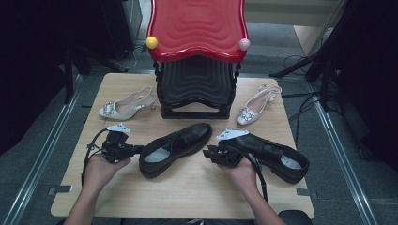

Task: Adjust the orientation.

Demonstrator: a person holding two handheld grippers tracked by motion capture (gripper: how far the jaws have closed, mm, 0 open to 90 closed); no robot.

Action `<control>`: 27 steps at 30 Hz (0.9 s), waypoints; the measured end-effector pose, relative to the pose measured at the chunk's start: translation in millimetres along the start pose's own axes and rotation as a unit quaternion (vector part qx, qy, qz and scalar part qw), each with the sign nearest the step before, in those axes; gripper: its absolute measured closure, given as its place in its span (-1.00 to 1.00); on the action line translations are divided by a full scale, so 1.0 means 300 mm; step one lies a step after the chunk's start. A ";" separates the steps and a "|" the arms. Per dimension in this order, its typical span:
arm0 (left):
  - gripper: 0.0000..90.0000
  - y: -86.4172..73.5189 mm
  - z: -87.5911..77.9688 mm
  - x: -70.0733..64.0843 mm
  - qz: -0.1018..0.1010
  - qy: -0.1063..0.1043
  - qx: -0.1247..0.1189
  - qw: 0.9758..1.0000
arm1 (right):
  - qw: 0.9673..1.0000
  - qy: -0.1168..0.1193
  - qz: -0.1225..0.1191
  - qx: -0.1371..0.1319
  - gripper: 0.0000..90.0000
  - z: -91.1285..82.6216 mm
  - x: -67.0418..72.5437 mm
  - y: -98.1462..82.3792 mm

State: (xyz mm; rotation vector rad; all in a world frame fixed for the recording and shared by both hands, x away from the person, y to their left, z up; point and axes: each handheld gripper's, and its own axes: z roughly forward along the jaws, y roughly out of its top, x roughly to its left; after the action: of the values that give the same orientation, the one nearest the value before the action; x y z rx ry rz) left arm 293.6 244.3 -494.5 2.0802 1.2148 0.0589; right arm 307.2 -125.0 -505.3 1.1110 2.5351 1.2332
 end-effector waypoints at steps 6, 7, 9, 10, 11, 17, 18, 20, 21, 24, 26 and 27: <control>1.00 0.013 0.011 -0.005 0.007 0.004 0.005 1.000 | 1.000 -0.001 -0.015 -0.004 0.54 -0.009 0.010 -0.011; 1.00 0.014 0.012 -0.006 0.008 0.005 0.004 1.000 | 1.000 0.000 -0.016 -0.005 0.55 -0.010 0.010 -0.013; 1.00 0.014 0.013 -0.008 0.007 0.003 0.006 1.000 | 1.000 0.000 -0.014 -0.004 0.55 -0.010 0.010 -0.015; 1.00 0.014 0.013 -0.009 0.009 0.003 0.006 1.000 | 1.000 0.000 -0.013 -0.004 0.56 -0.011 0.010 -0.015; 1.00 0.013 0.012 -0.009 0.010 0.001 0.007 1.000 | 1.000 0.001 -0.012 -0.006 0.57 -0.011 0.009 -0.014; 1.00 0.003 0.015 -0.021 0.009 -0.006 0.005 1.000 | 1.000 0.015 -0.007 -0.019 0.52 -0.007 0.010 -0.007; 1.00 0.001 0.015 -0.026 0.009 -0.008 0.007 1.000 | 1.000 0.016 -0.008 -0.020 0.50 -0.005 0.011 -0.005; 1.00 -0.005 0.017 -0.035 0.012 -0.011 0.006 1.000 | 1.000 0.017 -0.008 -0.019 0.47 0.002 0.011 -0.001; 1.00 -0.007 0.018 -0.041 0.012 -0.013 0.007 1.000 | 1.000 0.018 -0.007 -0.015 0.47 0.005 0.011 0.001; 1.00 -0.014 0.018 -0.059 0.019 -0.012 0.009 1.000 | 1.000 0.019 -0.012 -0.018 0.42 0.013 0.013 0.005; 1.00 -0.018 0.020 -0.070 0.020 -0.011 0.008 1.000 | 0.999 0.021 -0.016 -0.022 0.39 0.017 0.015 0.010; 1.00 -0.020 0.021 -0.075 0.020 -0.011 0.006 1.000 | 0.999 0.021 -0.017 -0.024 0.38 0.018 0.016 0.011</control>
State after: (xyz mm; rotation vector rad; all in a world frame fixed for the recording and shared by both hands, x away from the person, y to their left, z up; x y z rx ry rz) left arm 279.0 225.2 -495.9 2.1114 1.1620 0.0465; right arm 307.7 -117.0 -505.4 1.0370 2.5300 1.3158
